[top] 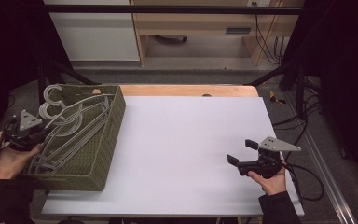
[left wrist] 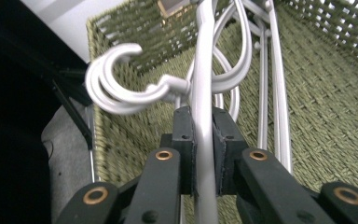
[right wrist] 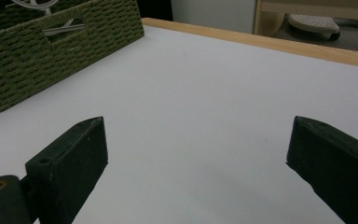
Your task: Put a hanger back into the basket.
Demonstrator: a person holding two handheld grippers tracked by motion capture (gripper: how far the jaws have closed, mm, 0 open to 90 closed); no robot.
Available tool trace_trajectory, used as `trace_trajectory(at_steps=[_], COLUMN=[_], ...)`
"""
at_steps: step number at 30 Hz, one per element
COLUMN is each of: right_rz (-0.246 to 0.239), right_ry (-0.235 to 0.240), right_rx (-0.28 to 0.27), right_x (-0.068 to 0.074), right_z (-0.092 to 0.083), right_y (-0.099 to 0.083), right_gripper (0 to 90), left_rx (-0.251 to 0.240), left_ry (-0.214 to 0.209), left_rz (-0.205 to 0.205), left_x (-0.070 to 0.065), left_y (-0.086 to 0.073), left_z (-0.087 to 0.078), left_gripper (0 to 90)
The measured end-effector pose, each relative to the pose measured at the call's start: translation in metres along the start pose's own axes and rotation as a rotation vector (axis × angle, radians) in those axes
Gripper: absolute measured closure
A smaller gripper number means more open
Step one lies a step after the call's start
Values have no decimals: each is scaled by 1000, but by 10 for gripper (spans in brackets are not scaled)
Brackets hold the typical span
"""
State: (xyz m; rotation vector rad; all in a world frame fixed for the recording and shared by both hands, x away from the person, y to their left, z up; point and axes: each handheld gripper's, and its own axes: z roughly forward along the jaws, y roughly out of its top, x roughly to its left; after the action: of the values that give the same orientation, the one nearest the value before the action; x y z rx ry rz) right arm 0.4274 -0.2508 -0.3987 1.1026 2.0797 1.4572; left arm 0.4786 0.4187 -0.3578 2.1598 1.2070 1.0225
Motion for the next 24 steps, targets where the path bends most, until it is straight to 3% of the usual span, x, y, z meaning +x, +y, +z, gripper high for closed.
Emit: trace_trajectory(at_steps=[3,5,7,11,17,20,24], right_rz=[0,-4,-4,-4,-4,-2,-3], right_ry=[-3,-1,1,-3,2,2,0], right_rx=[2,9,9,5,9,10,9], right_x=[0,0,1,0,1,0,1], right_z=[1,2,2,1,1,1,2], right_y=[0,0,0,0,0,0,-1], right_gripper=[53,53,53,53,54,54,54], left_rx=[23,56,123,204,276,310,313], left_ry=[-19,-17,-48,-30,-41,-50,-39], left_rz=[-35,-34,-50,-35,-107,-117,-116], left_x=[-2,-4,-3,-5,1,5,5], left_y=[-3,-5,-7,-5,-5,-7,-7], left_z=[2,5,11,18,27,32,34], left_gripper=[815,814,813,811,808,779,705])
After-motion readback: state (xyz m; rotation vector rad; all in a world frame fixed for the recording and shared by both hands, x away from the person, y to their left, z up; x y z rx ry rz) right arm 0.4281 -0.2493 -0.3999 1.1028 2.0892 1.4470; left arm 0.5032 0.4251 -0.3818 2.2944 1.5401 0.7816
